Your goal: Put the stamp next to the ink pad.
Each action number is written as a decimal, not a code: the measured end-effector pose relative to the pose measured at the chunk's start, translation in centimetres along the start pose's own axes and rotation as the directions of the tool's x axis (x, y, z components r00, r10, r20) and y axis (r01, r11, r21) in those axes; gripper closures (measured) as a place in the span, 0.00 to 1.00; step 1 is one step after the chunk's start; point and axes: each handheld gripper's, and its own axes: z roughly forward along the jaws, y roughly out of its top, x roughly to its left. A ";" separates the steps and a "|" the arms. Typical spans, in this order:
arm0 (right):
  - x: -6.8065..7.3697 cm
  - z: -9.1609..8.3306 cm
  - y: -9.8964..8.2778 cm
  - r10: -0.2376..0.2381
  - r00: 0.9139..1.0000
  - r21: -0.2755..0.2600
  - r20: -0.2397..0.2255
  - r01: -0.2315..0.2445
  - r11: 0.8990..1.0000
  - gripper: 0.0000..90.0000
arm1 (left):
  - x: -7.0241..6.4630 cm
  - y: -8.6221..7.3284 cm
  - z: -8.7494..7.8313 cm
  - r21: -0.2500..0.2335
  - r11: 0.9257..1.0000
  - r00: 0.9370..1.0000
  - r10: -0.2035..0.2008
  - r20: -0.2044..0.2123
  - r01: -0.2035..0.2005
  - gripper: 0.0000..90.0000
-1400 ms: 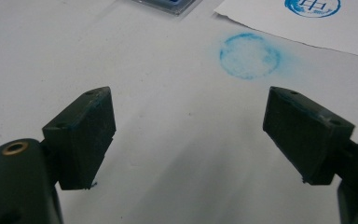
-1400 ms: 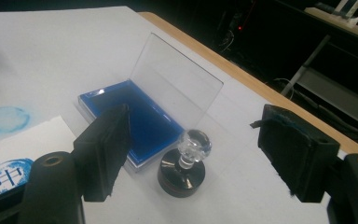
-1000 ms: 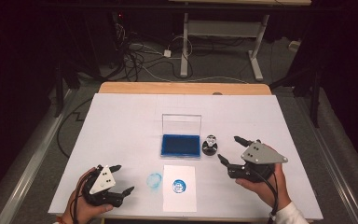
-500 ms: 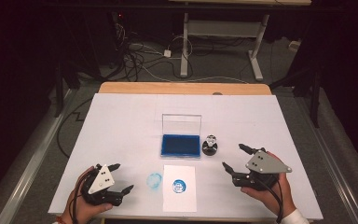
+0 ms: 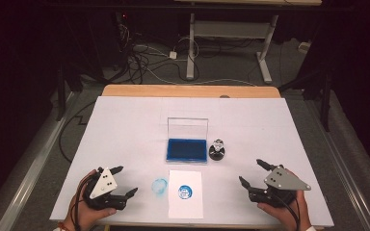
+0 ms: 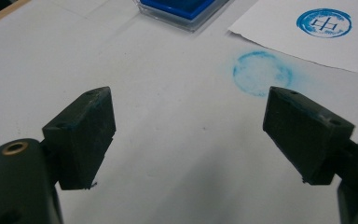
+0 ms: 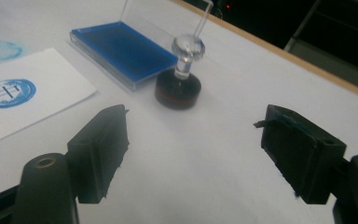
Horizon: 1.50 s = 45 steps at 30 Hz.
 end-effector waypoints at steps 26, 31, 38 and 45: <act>1.3 -0.4 -1.5 -0.037 0.999 0.043 0.016 0.036 0.998 0.24 | -0.4 0.0 -0.4 -0.017 1.000 1.000 0.026 0.006 -0.026 0.19; 1.3 -0.4 -1.5 -0.037 0.999 0.041 0.016 0.036 0.998 0.24 | -0.5 0.0 -0.3 -0.011 0.999 0.999 0.031 0.007 -0.031 0.18; 1.3 -0.4 -1.5 -0.046 0.999 0.041 0.020 0.045 0.998 0.24 | -0.5 0.1 -0.2 -0.007 1.000 1.000 0.030 0.008 -0.029 0.19; 1.2 -0.4 -1.6 -0.048 0.999 0.044 0.020 0.047 0.998 0.24 | -0.5 0.1 0.0 0.001 0.999 0.999 0.037 0.006 -0.037 0.18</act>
